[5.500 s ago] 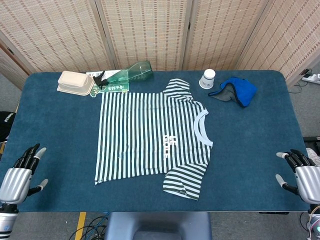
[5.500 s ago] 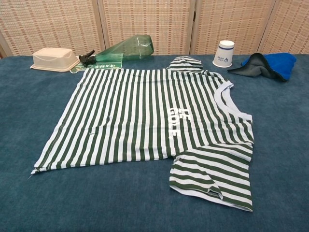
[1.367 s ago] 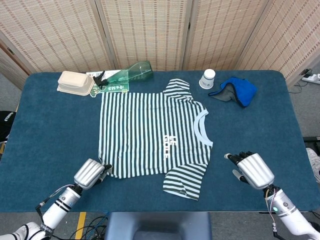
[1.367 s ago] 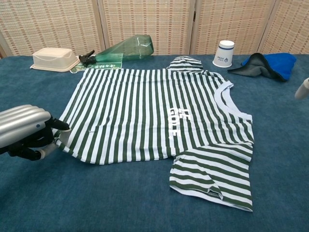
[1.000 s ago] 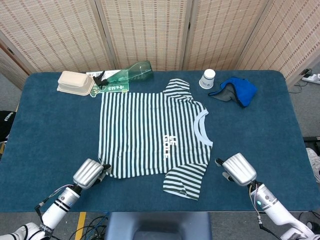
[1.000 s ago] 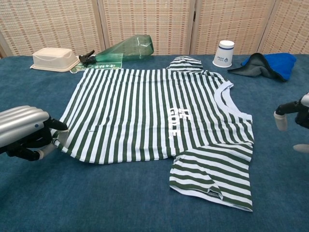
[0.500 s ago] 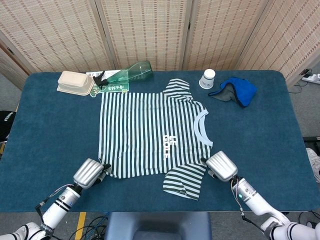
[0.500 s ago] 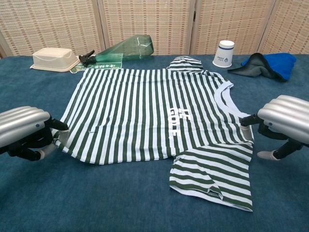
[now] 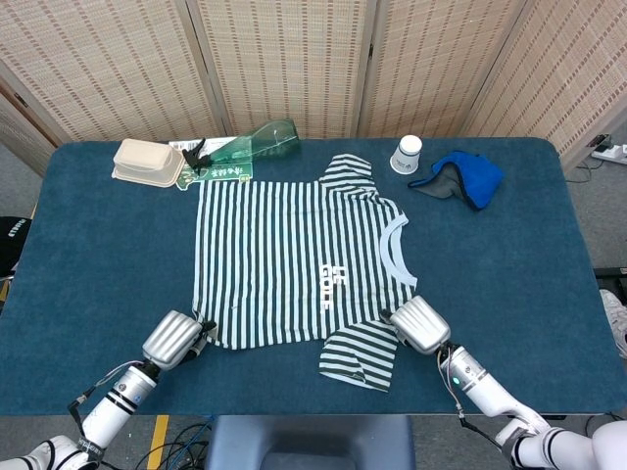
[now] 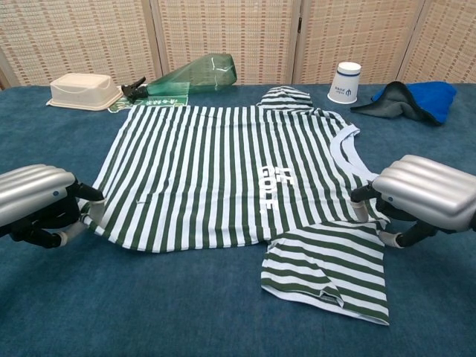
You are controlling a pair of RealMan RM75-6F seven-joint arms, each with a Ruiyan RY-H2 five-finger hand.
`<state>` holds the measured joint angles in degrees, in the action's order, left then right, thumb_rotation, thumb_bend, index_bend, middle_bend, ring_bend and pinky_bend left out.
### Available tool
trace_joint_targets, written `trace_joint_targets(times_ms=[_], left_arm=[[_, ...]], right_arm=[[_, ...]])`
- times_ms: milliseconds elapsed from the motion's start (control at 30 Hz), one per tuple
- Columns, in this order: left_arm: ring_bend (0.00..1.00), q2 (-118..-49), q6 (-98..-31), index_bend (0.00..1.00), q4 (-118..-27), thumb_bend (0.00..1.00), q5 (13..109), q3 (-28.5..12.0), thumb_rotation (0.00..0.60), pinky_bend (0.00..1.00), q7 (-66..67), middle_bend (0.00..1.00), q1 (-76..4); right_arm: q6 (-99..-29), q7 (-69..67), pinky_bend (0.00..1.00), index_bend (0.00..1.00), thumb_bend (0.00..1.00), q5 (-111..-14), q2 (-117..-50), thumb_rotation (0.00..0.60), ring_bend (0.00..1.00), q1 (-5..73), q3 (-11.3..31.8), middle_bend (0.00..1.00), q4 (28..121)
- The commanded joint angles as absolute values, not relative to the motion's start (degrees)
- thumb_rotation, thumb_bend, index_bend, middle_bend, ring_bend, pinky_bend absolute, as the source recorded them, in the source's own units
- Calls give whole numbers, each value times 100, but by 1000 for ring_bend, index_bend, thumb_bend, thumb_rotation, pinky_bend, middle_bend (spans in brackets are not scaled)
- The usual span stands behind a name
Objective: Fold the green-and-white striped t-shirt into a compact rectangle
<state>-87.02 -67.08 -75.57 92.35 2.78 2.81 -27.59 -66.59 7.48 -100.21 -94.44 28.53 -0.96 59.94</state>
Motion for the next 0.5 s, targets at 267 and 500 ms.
trace_joint_targets(times_ms=[267,500], left_arm=[[955,-8575,-6862,567,-7606,675,9295,308,600,1000,-95,1000,-2705],[955,-8242,-7187,576,-7918,681,9576,475,600,1000,-530,1000,-2599]], right_arm=[[-6921,545,1000,609,568,-10101,-9453,600,1000,2862,-255,963,5945],[-7094,256,1000,670,623,-10168,-8898,600,1000,2841,-405,967,6714]])
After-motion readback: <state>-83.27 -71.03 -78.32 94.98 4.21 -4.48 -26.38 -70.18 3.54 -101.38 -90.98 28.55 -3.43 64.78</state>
